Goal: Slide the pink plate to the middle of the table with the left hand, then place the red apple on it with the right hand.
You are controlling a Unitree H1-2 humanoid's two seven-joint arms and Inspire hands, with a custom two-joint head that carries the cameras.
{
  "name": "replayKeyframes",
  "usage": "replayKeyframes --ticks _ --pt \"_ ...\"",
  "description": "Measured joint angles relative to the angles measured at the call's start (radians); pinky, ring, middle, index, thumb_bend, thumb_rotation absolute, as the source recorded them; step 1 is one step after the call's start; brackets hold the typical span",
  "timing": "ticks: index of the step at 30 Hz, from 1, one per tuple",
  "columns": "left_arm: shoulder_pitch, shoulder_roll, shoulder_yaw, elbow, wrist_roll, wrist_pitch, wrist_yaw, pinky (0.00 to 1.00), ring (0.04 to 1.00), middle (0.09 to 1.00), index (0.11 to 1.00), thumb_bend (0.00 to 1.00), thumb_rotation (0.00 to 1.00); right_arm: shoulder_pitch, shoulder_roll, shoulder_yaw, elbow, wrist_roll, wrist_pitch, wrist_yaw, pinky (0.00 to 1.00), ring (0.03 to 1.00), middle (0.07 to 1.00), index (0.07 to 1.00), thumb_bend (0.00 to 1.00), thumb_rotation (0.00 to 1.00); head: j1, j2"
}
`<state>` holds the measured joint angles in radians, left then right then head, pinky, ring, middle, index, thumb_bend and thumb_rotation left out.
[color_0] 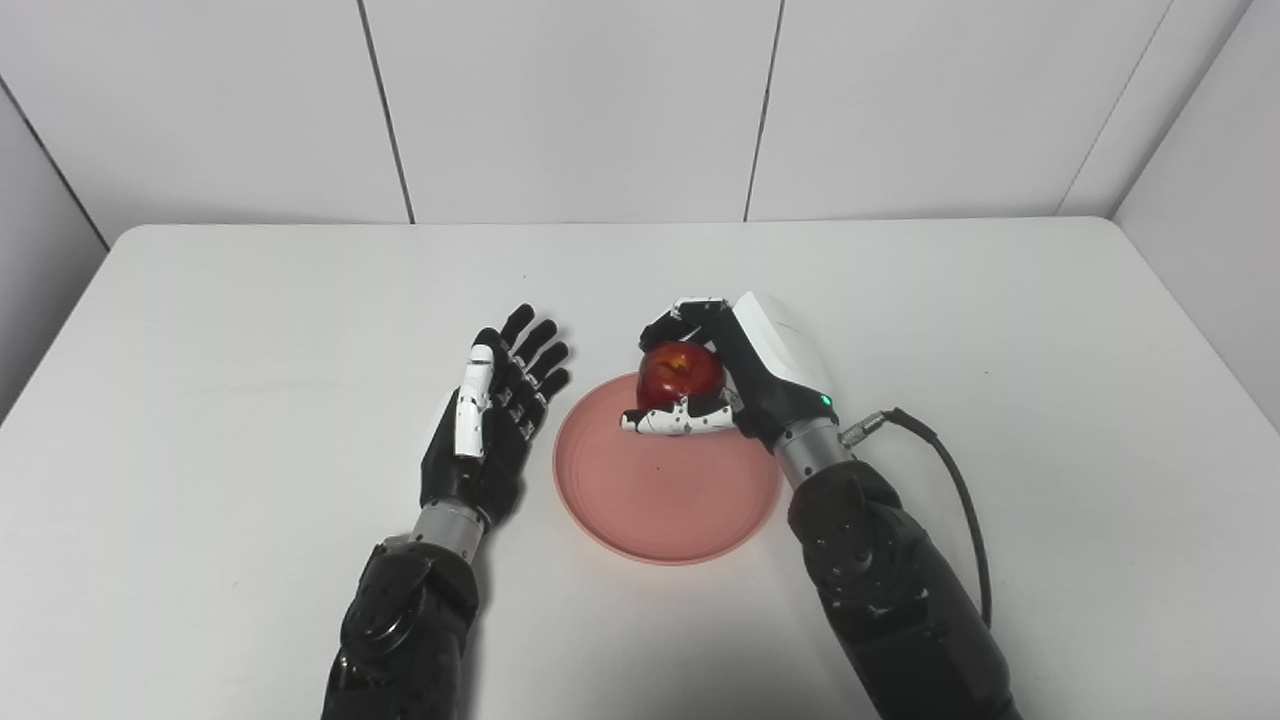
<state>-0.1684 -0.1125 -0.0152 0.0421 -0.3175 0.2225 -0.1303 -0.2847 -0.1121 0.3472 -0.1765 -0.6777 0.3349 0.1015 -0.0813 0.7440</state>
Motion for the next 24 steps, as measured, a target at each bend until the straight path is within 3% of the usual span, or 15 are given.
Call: replayKeyframes --ticks 7,24 --pt "0.003 -0.001 -0.003 -0.006 0.002 0.0 0.009 0.92 0.914 0.922 0.914 0.4 1.0 0.045 -0.001 0.016 0.001 0.0 0.0 0.004 0.33 0.408 0.499 0.488 0.51 0.13 0.005 0.005" --pt "0.004 -0.003 -0.005 -0.01 0.012 0.003 0.018 0.92 0.911 0.919 0.908 0.39 1.0 0.065 -0.005 0.014 0.03 0.02 -0.082 -0.032 0.32 0.406 0.495 0.488 0.51 0.12 0.009 0.011"
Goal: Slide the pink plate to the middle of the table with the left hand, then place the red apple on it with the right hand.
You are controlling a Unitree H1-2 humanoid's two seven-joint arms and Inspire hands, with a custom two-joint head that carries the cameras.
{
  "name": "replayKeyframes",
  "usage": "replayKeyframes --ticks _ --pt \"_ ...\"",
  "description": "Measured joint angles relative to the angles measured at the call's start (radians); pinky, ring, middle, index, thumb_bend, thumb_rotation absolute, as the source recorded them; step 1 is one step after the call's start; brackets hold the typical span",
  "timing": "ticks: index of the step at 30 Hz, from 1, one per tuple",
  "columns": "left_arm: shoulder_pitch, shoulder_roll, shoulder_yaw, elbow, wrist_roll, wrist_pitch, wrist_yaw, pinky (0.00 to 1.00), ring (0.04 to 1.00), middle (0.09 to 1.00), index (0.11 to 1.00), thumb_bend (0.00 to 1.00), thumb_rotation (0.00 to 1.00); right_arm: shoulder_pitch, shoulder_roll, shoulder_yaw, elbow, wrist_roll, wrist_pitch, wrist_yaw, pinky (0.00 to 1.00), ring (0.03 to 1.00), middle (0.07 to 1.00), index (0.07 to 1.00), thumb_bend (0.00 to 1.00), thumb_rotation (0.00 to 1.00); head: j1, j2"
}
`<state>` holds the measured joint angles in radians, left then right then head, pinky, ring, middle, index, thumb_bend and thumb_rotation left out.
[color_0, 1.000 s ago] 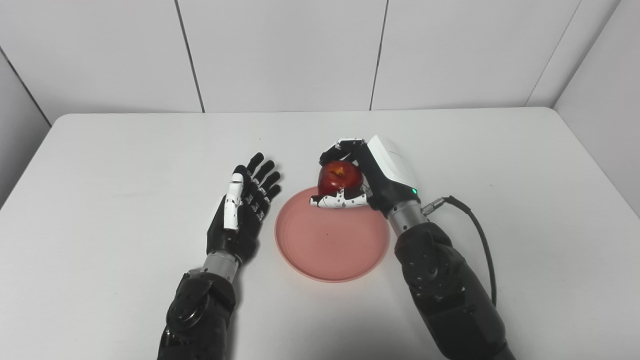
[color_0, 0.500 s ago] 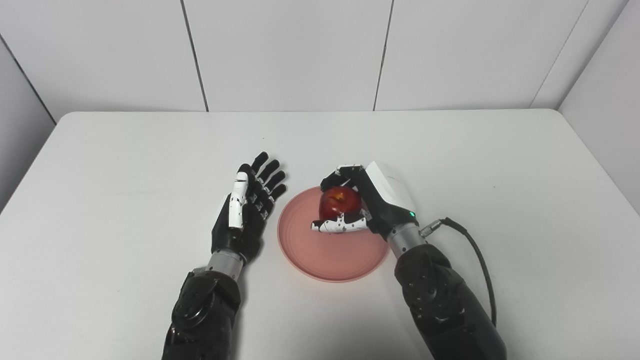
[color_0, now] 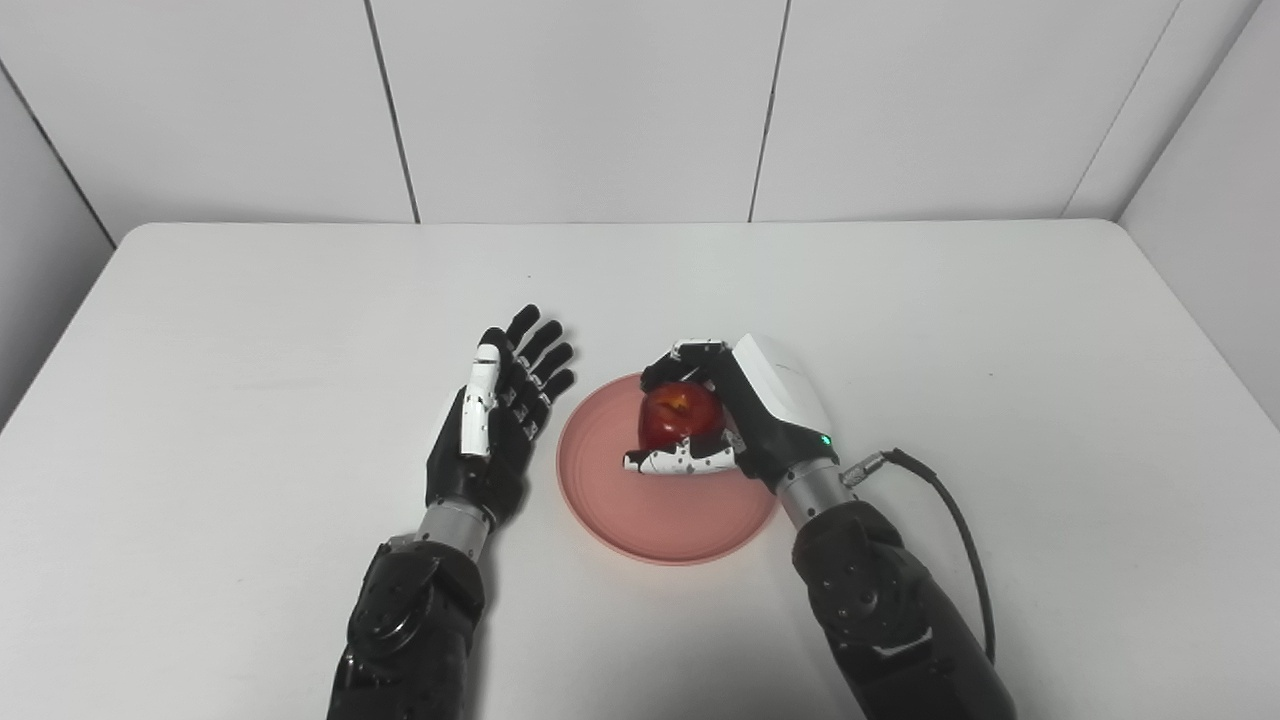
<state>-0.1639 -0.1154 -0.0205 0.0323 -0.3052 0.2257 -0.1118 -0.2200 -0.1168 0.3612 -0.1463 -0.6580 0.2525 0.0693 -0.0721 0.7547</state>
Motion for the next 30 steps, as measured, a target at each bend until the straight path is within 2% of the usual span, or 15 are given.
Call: replayKeyframes --ticks 4,9,10,11,12,13,16,18,21,24,30 --pt "0.0 0.0 0.0 0.0 0.0 0.0 0.001 0.93 0.912 0.92 0.911 0.39 1.0 0.003 0.0 0.003 0.003 -0.005 -0.011 -0.007 0.31 0.396 0.49 0.488 0.51 0.13 0.0 0.0" --pt "0.0 0.0 0.0 0.0 0.0 0.0 0.001 0.93 0.913 0.921 0.912 0.39 1.0 0.004 0.0 0.006 0.003 -0.014 -0.013 -0.003 0.39 0.47 0.55 0.491 0.52 0.14 0.0 -0.003" --pt "0.0 0.0 0.0 0.0 0.0 0.0 0.001 0.93 0.914 0.922 0.913 0.39 1.0 0.004 0.0 0.007 0.002 -0.019 -0.013 0.001 0.45 0.522 0.593 0.492 0.52 0.14 0.0 -0.003" --pt "0.0 0.0 0.0 0.0 0.0 0.0 0.001 0.93 0.915 0.922 0.914 0.39 1.0 0.004 -0.002 0.008 -0.002 -0.025 -0.012 0.01 0.5 0.572 0.635 0.592 0.68 0.18 0.0 -0.003" --pt "0.0 0.0 0.0 0.0 0.0 0.0 0.001 0.93 0.913 0.921 0.913 0.39 1.0 0.004 -0.005 0.01 -0.006 -0.03 -0.011 0.021 0.54 0.618 0.674 0.656 0.78 0.22 0.0 -0.003" --pt "0.0 0.0 0.0 0.0 0.0 0.0 0.001 0.93 0.913 0.921 0.913 0.39 1.0 0.004 -0.007 0.013 -0.012 -0.031 -0.009 0.036 0.54 0.624 0.679 0.663 0.79 0.22 0.0 -0.003" --pt "0.0 -0.001 -0.004 0.0 0.0 0.0 0.001 0.93 0.915 0.923 0.913 0.39 1.0 0.016 -0.008 0.027 -0.015 -0.035 0.02 0.095 0.63 0.725 0.772 0.766 0.92 0.3 0.002 -0.002" --pt "0.0 0.0 -0.003 -0.001 0.002 0.0 0.001 0.93 0.914 0.922 0.913 0.39 1.0 0.02 -0.008 0.027 -0.042 -0.041 0.049 0.129 0.66 0.749 0.793 0.789 0.95 0.33 0.002 -0.002" --pt "0.0 -0.001 -0.004 0.0 0.007 0.0 0.001 0.93 0.913 0.921 0.911 0.4 1.0 0.02 -0.017 0.027 -0.056 -0.042 0.059 0.173 0.73 0.81 0.848 0.847 0.99 0.37 0.002 -0.002" --pt "0.0 -0.001 -0.004 -0.001 0.007 0.0 0.001 0.93 0.911 0.919 0.91 0.4 1.0 0.02 -0.025 0.027 -0.077 -0.041 0.062 0.21 0.77 0.853 0.888 0.892 1.0 0.42 0.0 -0.002" --pt "0.0 -0.001 -0.003 -0.001 0.007 0.0 0.001 0.93 0.908 0.915 0.908 0.39 1.0 0.02 -0.033 0.022 -0.086 -0.03 0.062 0.233 0.8 0.876 0.908 0.923 1.0 0.47 -0.002 -0.002"
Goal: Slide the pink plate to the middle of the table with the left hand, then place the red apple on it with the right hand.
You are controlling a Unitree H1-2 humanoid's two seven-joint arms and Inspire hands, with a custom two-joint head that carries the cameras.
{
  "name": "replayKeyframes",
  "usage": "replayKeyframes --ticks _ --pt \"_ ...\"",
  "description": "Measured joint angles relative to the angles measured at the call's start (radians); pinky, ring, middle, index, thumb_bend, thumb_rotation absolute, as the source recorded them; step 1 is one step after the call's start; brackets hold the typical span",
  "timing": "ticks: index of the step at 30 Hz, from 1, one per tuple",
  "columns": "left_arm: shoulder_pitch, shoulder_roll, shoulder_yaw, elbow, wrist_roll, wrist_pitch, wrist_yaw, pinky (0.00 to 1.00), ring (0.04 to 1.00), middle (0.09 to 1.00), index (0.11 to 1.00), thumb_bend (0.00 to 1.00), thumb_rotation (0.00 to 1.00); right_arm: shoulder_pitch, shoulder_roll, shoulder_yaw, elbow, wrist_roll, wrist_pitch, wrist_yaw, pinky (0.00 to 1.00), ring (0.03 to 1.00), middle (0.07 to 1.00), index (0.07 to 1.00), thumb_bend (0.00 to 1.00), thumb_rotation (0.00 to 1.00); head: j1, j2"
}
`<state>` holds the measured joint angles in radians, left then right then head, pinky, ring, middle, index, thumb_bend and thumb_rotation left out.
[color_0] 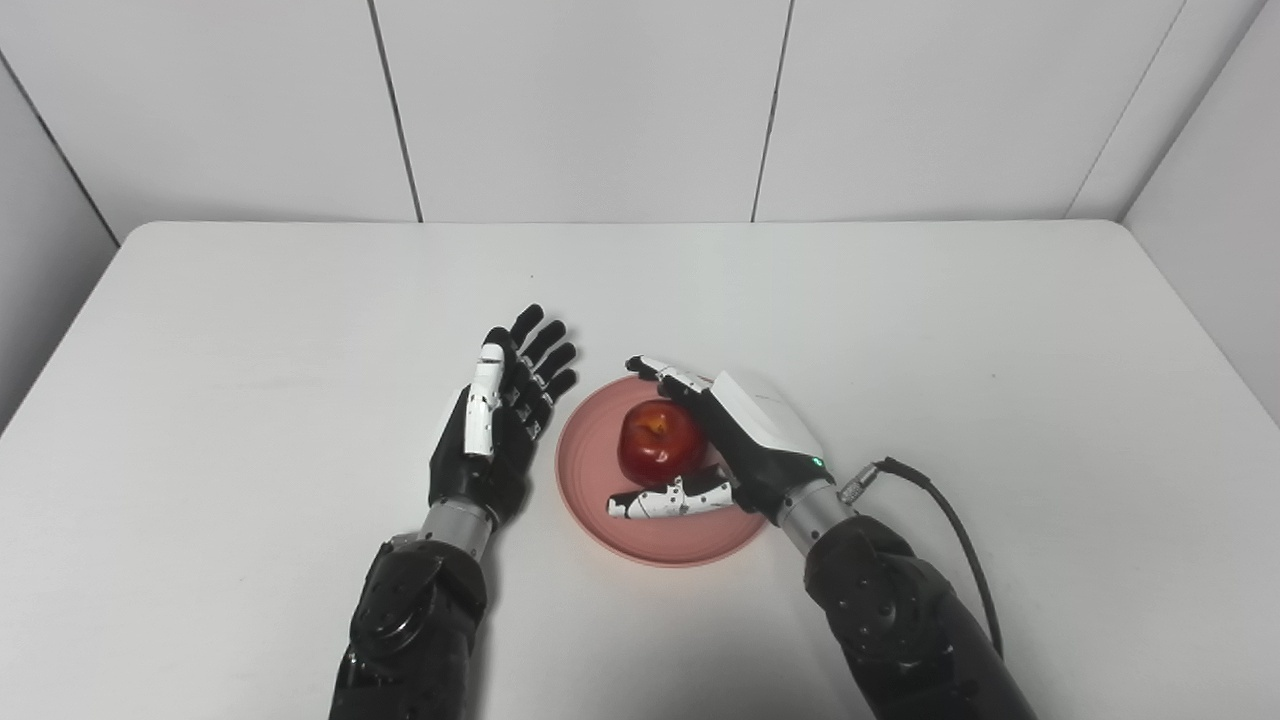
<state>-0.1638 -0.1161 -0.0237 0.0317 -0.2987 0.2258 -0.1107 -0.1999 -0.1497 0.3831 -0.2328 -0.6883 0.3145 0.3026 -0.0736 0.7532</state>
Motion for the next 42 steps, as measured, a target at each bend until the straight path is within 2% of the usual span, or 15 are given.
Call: replayKeyframes --ticks 9,14,19,26,30,33,34,35,42 --pt "0.0 -0.001 0.001 0.0 0.0 0.001 0.0 0.92 0.908 0.917 0.909 0.39 1.0 0.004 -0.019 -0.032 -0.047 0.05 -0.004 0.012 0.83 0.909 0.945 0.962 1.0 0.53 -0.006 -0.003" --pt "0.0 -0.001 0.002 -0.002 0.0 0.002 0.0 0.92 0.913 0.924 0.914 0.39 1.0 0.012 -0.014 -0.087 -0.1 0.136 -0.006 0.006 0.86 0.949 0.986 0.99 1.0 0.54 -0.015 -0.006" --pt "0.0 -0.001 0.003 -0.001 -0.002 0.002 -0.002 0.93 0.915 0.928 0.916 0.39 1.0 0.012 -0.008 -0.125 -0.131 0.163 -0.048 -0.049 0.89 0.961 0.989 0.997 1.0 0.61 -0.02 -0.008" --pt "0.0 0.0 0.006 -0.001 -0.003 0.002 -0.006 0.94 0.919 0.932 0.92 0.39 1.0 0.012 -0.011 -0.201 -0.132 0.191 -0.049 -0.092 0.9 0.958 0.981 0.997 1.0 0.69 -0.026 -0.006" --pt "0.0 0.0 0.01 0.0 -0.006 0.002 -0.014 0.94 0.921 0.931 0.919 0.39 1.0 0.016 -0.008 -0.228 -0.131 0.191 -0.054 -0.137 0.88 0.938 0.956 0.983 1.0 0.82 -0.035 -0.008" --pt "0.0 0.0 0.013 0.0 -0.011 0.004 -0.016 0.95 0.924 0.932 0.919 0.39 1.0 0.027 -0.007 -0.248 -0.118 0.191 -0.076 -0.184 0.82 0.902 0.938 0.96 0.94 0.94 -0.034 -0.009" --pt "0.0 0.0 0.013 0.0 -0.012 0.004 -0.016 0.95 0.924 0.933 0.919 0.39 1.0 0.034 -0.007 -0.253 -0.112 0.19 -0.082 -0.199 0.81 0.894 0.932 0.952 0.88 0.98 -0.034 -0.009" --pt "0.0 0.0 0.014 0.0 -0.012 0.005 -0.016 0.95 0.924 0.933 0.919 0.39 1.0 0.042 -0.006 -0.256 -0.103 0.189 -0.084 -0.209 0.81 0.894 0.932 0.951 0.88 0.98 -0.034 -0.009" --pt "0.001 0.0 0.016 -0.001 -0.02 0.007 -0.015 0.93 0.918 0.927 0.913 0.4 1.0 0.101 0.012 -0.281 -0.024 0.236 -0.111 -0.271 0.82 0.896 0.927 0.929 0.65 1.0 -0.034 -0.009"
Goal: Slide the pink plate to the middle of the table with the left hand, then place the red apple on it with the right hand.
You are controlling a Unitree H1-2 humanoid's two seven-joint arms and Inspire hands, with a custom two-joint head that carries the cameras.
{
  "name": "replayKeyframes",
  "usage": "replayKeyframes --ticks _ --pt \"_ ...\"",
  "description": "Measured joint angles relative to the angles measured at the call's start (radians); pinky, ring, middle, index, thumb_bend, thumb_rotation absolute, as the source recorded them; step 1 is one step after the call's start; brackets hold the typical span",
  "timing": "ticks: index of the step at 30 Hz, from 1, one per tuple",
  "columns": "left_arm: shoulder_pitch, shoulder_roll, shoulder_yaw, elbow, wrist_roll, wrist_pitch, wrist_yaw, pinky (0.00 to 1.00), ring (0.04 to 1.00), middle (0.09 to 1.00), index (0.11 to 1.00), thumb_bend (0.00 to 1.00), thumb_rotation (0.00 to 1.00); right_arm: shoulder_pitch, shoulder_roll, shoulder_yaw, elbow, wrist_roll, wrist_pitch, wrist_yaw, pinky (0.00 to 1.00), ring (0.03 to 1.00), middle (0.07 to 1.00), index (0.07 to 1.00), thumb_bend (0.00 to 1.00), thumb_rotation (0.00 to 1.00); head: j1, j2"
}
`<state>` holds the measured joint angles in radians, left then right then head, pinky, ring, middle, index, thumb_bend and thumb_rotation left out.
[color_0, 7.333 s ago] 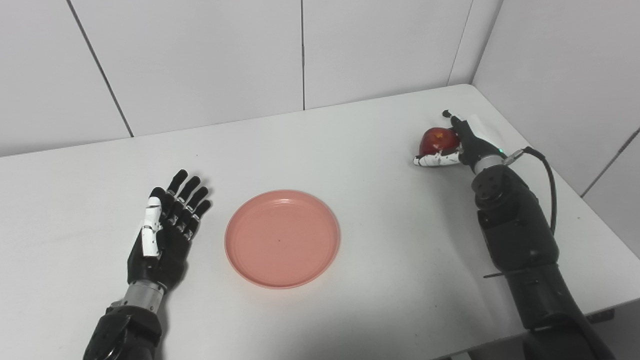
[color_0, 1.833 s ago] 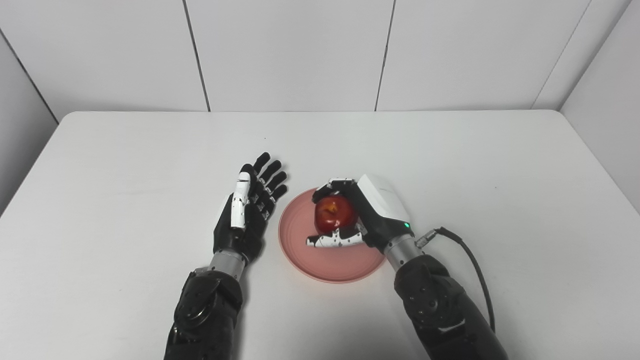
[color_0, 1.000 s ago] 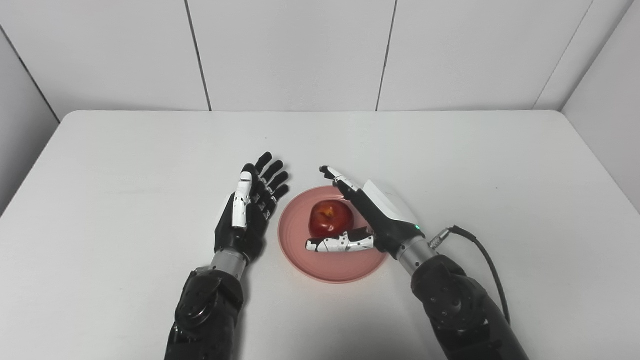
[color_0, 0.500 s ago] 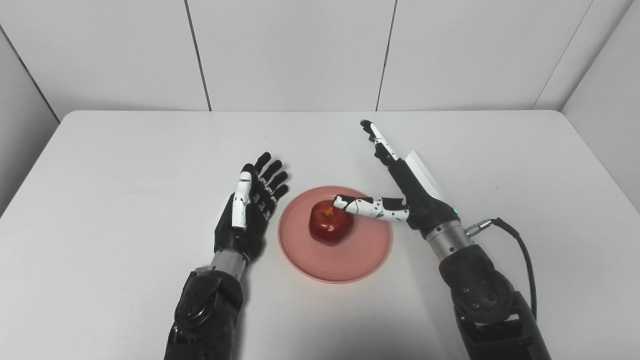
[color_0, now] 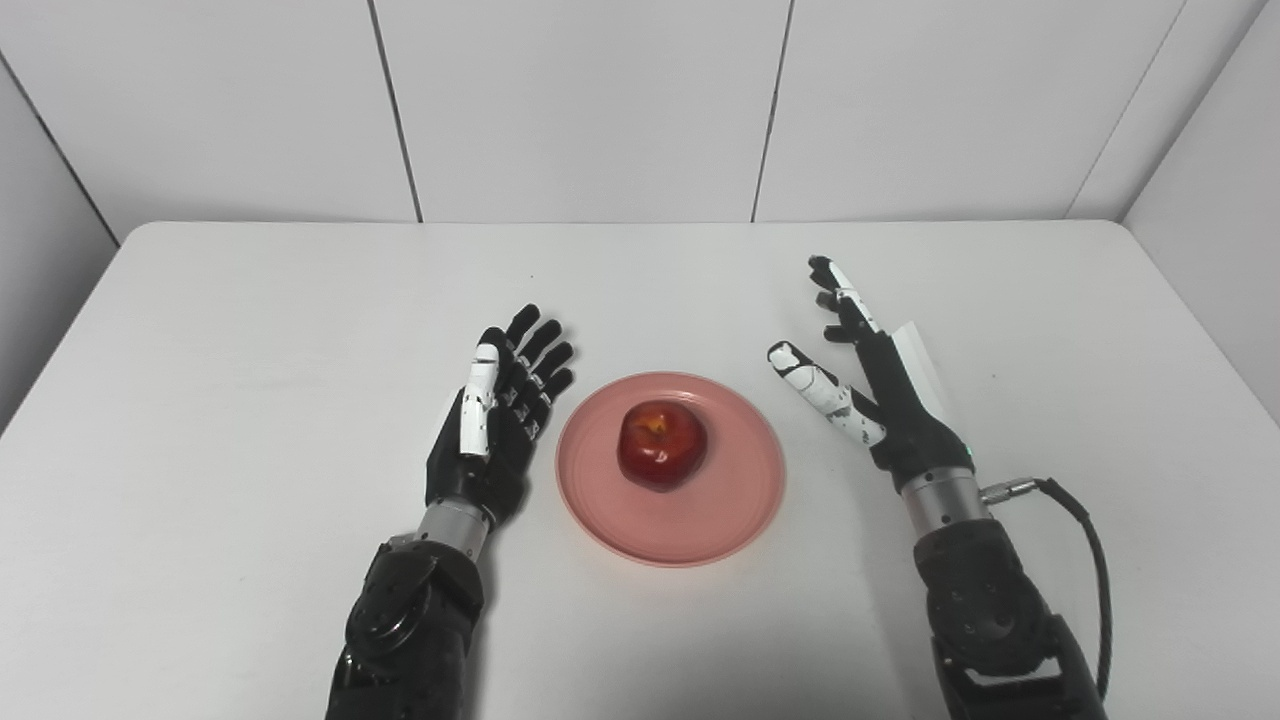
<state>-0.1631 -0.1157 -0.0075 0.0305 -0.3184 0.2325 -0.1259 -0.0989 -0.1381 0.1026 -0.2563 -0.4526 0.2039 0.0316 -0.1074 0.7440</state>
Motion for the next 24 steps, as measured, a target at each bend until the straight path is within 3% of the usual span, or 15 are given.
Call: replayKeyframes --ticks 6,15,24 --pt "0.0 0.002 0.001 -0.001 -0.004 0.002 -0.001 0.95 0.926 0.933 0.917 0.39 1.0 0.036 0.048 -0.033 0.07 0.108 -0.036 -0.03 0.84 0.898 0.926 0.934 0.54 1.0 0.003 0.0" --pt "0.006 0.003 0.006 -0.016 -0.003 0.019 0.0 0.95 0.925 0.932 0.916 0.39 1.0 0.057 0.089 -0.058 0.117 0.189 -0.054 -0.061 0.81 0.865 0.889 0.906 0.38 1.0 0.015 0.002" --pt "0.009 0.003 0.01 -0.018 -0.003 0.019 0.001 0.94 0.919 0.929 0.912 0.39 1.0 0.057 0.104 -0.059 0.147 0.205 -0.087 -0.087 0.84 0.882 0.894 0.902 0.3 1.0 0.02 -0.005"
